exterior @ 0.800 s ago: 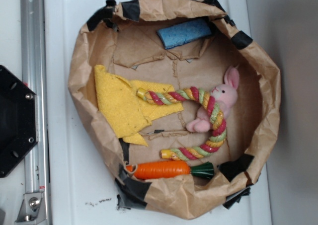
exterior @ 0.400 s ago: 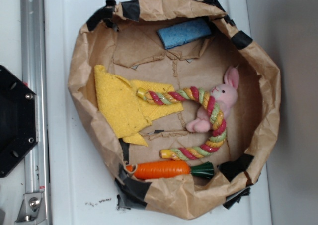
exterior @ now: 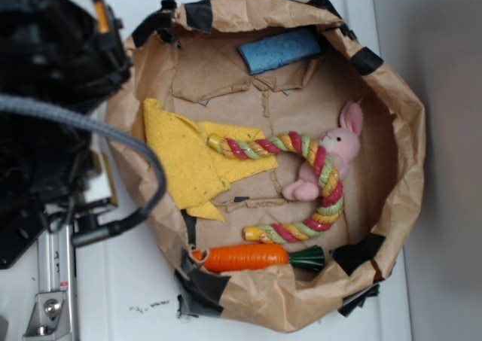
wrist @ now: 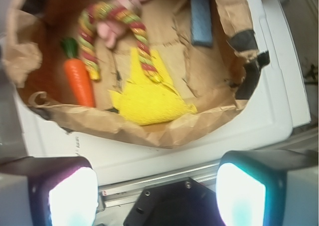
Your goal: Grab the multicolored rope.
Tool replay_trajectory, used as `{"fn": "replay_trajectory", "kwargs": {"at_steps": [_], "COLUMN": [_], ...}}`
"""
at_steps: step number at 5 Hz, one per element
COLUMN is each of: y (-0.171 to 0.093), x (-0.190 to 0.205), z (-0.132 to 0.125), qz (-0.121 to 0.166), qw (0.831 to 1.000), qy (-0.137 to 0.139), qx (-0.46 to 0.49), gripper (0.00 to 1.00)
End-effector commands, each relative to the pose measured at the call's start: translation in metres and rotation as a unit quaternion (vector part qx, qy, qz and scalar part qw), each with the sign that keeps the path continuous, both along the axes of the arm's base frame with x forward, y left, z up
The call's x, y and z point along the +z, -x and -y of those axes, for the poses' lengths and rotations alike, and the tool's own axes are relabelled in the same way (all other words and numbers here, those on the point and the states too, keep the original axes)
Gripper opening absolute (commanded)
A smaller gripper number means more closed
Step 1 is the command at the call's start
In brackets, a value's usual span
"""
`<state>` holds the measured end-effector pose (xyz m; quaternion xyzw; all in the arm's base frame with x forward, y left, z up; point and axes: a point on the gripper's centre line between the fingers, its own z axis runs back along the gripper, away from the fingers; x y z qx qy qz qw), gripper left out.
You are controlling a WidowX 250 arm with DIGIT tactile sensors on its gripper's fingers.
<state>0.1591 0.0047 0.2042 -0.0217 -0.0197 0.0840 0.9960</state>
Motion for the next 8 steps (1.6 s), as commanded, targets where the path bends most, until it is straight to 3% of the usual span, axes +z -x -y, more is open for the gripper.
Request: {"fn": "replay_trajectory", "kwargs": {"at_steps": [1, 2, 3, 4, 5, 6, 7, 8], "y": [-0.004, -0.039, -0.091, -0.123, -0.124, -0.119, -0.115, -0.123], "x": [0.003, -0.018, -0.043, -0.084, -0.134, -0.162, -0.162, -0.162], "z": [-0.002, -0.010, -0.024, -0.018, -0.023, -0.007, 0.016, 0.021], "qz": [0.006, 0.068, 0.128, 0.117, 0.079, 0.076, 0.080, 0.091], "qw": [1.000, 0.996, 0.988, 0.977, 0.968, 0.957, 0.948, 0.948], "qy": [0.001, -0.019, -0.037, -0.071, -0.053, -0.006, 0.007, 0.020], "qx": [0.006, -0.055, -0.081, -0.161, -0.231, -0.280, -0.307, -0.305], "gripper": [1.00, 1.00, 1.00, 1.00, 1.00, 1.00, 1.00, 1.00]}}
